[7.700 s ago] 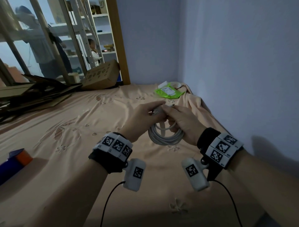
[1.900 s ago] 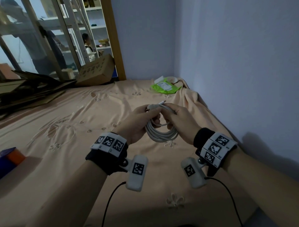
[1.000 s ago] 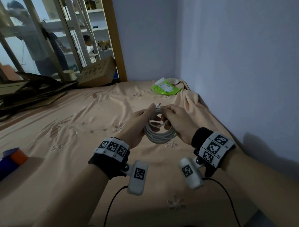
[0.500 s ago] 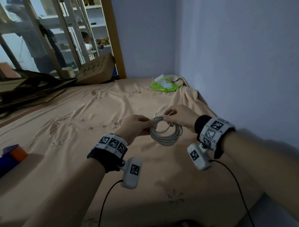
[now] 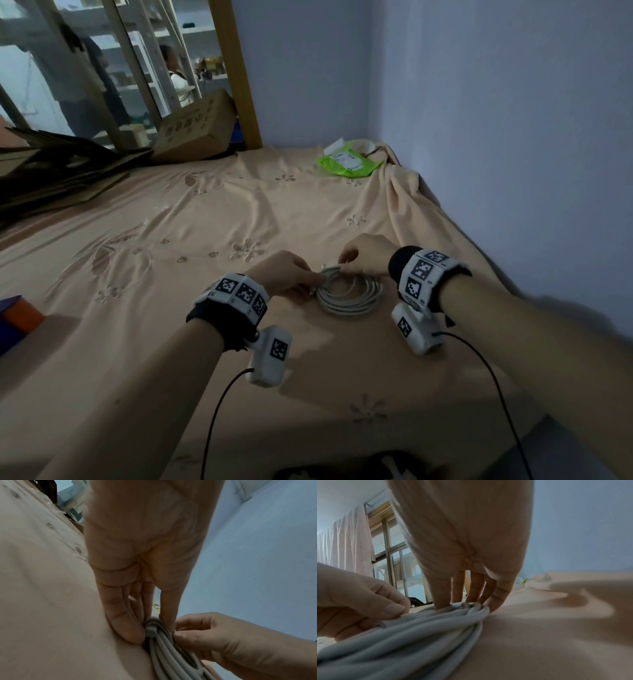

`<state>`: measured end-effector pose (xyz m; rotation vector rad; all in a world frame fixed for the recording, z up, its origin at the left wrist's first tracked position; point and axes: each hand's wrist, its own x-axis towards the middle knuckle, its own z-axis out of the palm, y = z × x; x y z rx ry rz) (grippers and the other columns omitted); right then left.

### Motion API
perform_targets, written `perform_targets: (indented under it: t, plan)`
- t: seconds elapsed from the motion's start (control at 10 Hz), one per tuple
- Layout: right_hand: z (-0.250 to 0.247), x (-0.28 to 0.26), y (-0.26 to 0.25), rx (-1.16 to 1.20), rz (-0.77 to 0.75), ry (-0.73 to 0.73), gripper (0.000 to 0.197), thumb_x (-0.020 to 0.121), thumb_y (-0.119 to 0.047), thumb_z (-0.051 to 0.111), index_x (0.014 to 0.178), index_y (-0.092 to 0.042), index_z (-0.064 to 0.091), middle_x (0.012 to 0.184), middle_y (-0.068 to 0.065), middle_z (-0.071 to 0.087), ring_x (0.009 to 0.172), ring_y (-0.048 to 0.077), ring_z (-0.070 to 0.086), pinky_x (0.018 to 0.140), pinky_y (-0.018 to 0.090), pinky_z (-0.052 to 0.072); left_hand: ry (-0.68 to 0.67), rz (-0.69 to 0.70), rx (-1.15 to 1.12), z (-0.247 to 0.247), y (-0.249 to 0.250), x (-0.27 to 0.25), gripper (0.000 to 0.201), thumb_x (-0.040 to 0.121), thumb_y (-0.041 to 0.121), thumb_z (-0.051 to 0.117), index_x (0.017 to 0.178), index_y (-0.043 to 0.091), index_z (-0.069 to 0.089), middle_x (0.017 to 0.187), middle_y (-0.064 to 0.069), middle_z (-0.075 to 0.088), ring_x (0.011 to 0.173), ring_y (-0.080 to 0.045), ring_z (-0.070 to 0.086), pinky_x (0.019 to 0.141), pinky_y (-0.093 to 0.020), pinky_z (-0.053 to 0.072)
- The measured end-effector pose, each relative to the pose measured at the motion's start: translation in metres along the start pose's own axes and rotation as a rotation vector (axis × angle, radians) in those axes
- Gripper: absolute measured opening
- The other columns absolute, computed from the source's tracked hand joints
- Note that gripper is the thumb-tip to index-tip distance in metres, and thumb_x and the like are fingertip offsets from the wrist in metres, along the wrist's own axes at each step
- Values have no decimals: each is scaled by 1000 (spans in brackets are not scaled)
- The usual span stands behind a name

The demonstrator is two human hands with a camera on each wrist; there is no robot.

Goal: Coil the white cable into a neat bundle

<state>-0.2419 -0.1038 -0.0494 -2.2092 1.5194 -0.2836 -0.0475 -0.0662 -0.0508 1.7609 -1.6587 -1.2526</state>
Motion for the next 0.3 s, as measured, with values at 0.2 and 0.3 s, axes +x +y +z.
perform_targets:
  t: [0.2, 0.3]
  plan:
    - [-1, -10, 6, 17, 16, 27, 36, 93, -40, 60, 114, -13, 71, 116, 6, 69, 108, 24, 62, 90, 30, 47, -32, -32, -1, 1, -3, -1, 31, 83, 24, 77, 86, -5, 67, 76, -17, 72, 68, -24, 71, 69, -36, 60]
    - [-1, -14, 13, 272, 59, 115, 47, 99, -44, 48, 112, -3, 68, 113, 13, 69, 107, 30, 62, 98, 42, 47, 24, -11, -7, 2, -6, -2, 31, 88, 26, 71, 86, -5, 68, 76, -17, 72, 68, -25, 70, 68, -36, 60]
